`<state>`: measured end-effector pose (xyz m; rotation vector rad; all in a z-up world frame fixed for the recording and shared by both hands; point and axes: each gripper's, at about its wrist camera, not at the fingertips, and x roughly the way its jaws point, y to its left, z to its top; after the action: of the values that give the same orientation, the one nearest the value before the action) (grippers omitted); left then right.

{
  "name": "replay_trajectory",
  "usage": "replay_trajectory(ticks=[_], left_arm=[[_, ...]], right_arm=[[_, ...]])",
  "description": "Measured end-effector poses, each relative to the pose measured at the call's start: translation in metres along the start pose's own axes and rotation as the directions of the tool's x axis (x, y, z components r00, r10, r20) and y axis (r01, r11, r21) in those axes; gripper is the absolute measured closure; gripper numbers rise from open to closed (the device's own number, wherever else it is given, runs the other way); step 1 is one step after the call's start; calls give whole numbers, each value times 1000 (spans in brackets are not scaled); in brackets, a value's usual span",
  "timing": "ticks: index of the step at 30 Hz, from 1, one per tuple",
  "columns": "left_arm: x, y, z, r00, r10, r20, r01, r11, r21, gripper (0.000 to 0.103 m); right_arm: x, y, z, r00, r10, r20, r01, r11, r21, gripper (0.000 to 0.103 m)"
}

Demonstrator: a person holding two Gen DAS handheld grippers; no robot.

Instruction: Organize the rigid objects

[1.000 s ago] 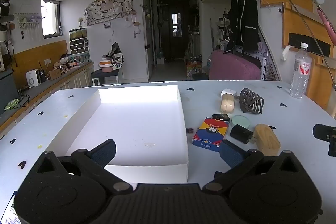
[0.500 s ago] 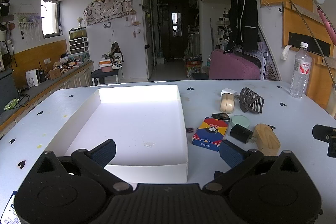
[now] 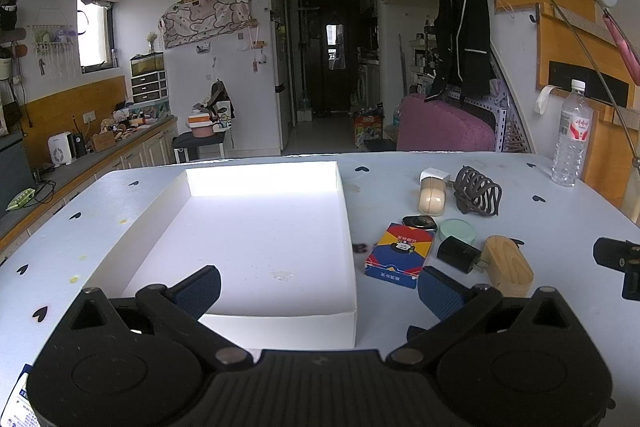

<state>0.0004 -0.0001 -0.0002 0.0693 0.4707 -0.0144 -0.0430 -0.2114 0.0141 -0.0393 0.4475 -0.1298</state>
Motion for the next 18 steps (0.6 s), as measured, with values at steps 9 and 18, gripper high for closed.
replay_trajectory(ticks=[9,18], left_arm=[[0,0,0,1000,0,0,0,1000,0,0],[0,0,0,1000,1,-1,-1,1000,-1,0]], right_arm=[[0,0,-1,1000,1,-2,-1,1000,1,0],[1,-1,-2,1000,1,-4,-1,1000,2,0]])
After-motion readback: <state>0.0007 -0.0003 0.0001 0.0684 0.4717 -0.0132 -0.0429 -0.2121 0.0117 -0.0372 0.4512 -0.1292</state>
